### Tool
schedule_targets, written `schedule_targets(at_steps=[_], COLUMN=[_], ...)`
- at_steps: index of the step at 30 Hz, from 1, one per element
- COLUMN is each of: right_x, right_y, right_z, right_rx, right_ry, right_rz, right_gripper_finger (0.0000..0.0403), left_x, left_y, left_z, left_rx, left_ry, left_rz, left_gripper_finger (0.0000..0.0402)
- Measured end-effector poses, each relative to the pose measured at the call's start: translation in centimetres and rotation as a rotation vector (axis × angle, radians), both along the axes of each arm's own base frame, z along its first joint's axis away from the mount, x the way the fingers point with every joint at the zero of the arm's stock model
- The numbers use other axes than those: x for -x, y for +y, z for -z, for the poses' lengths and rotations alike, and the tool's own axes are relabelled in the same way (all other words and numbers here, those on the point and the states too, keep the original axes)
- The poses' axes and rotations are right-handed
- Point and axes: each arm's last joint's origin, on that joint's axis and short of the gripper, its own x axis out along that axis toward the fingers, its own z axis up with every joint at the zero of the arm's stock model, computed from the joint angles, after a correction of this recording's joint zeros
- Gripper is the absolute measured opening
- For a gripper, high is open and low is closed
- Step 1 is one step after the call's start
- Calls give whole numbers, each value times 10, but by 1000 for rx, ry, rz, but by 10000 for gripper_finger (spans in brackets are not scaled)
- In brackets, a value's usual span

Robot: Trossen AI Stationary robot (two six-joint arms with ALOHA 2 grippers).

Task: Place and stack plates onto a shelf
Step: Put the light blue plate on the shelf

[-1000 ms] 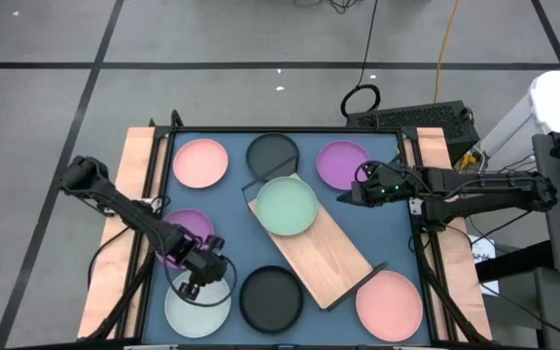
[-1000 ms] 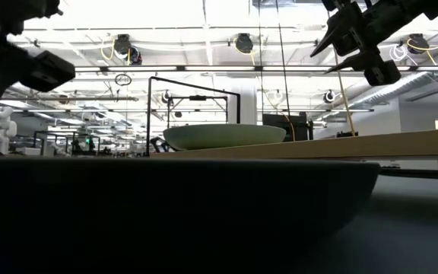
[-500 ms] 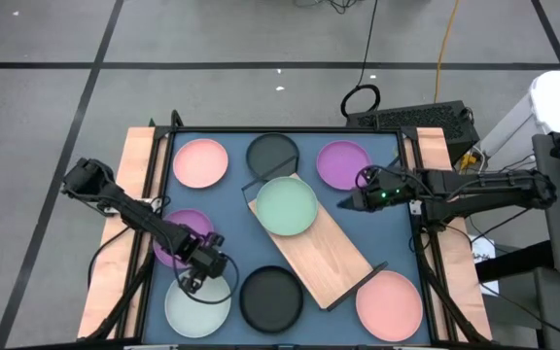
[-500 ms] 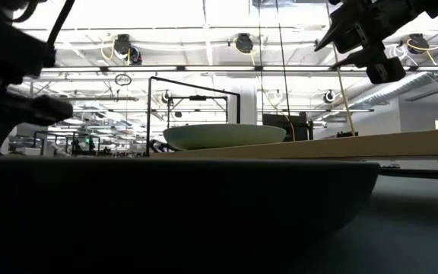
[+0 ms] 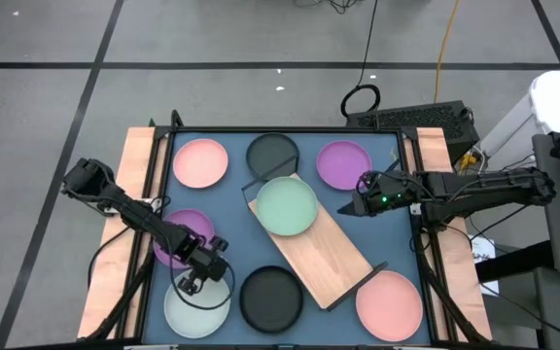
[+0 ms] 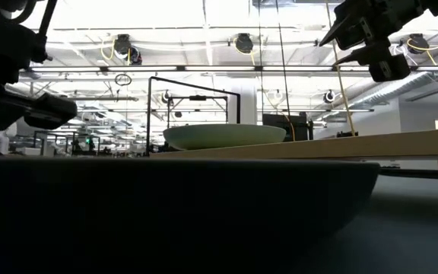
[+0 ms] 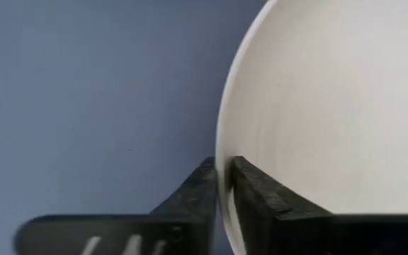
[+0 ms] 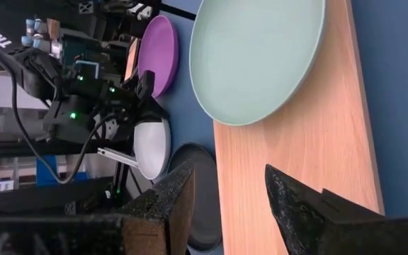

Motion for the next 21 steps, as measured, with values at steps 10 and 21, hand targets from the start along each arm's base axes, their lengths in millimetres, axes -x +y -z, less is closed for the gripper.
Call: schedule_targets(at_steps=[10, 21], right_x=[0, 0], right_y=[0, -3], right_z=[1, 1], right_rx=[15, 63], right_ry=[6, 4], right_rz=[-4, 63], right_gripper_finger=[155, 155], left_x=[-6, -12], left_y=[-5, -1], left_z=[-12, -55], left_rx=[70, 49], left_ry=[-13, -106], left_rz=[-10, -109], left_gripper_finger=[11, 10])
